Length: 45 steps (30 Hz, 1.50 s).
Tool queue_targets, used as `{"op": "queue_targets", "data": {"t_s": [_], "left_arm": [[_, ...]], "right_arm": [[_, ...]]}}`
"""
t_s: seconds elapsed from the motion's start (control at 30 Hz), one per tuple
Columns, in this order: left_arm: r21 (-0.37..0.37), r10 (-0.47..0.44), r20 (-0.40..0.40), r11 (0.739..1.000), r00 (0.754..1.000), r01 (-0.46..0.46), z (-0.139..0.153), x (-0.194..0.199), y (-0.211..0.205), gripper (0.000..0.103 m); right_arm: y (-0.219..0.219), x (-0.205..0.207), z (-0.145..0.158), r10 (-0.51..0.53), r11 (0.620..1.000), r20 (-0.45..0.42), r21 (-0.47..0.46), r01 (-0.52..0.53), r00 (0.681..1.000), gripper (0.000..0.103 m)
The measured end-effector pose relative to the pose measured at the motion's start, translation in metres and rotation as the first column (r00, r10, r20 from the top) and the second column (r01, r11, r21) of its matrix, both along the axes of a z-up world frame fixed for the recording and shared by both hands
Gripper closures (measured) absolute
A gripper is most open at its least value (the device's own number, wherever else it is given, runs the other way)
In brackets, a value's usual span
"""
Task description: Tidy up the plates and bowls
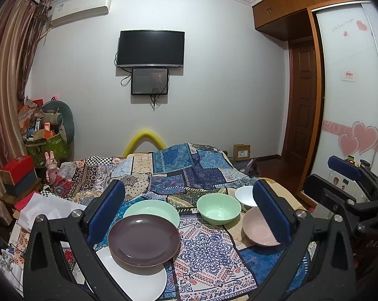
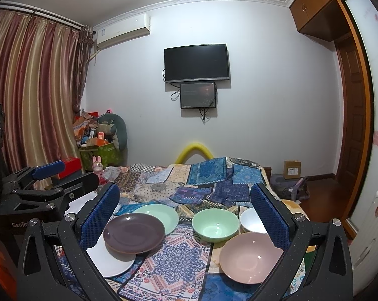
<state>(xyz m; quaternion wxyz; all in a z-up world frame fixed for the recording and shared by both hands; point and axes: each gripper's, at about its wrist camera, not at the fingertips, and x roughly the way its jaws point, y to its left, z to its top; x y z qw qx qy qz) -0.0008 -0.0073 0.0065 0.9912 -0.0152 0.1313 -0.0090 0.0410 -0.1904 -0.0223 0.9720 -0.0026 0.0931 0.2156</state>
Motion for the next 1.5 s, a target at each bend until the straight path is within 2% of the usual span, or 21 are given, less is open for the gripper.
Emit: {"op": "queue_targets", "data": {"t_s": [1.5], "left_arm": [[-0.028, 0.002, -0.010, 1.000, 1.000, -0.002, -0.0017, 0.0022, 0.0096, 0.000]], "right_arm": [[0.0008, -0.0008, 0.0011, 0.008, 1.000, -0.002, 0.019, -0.008, 1.000, 0.000]]}}
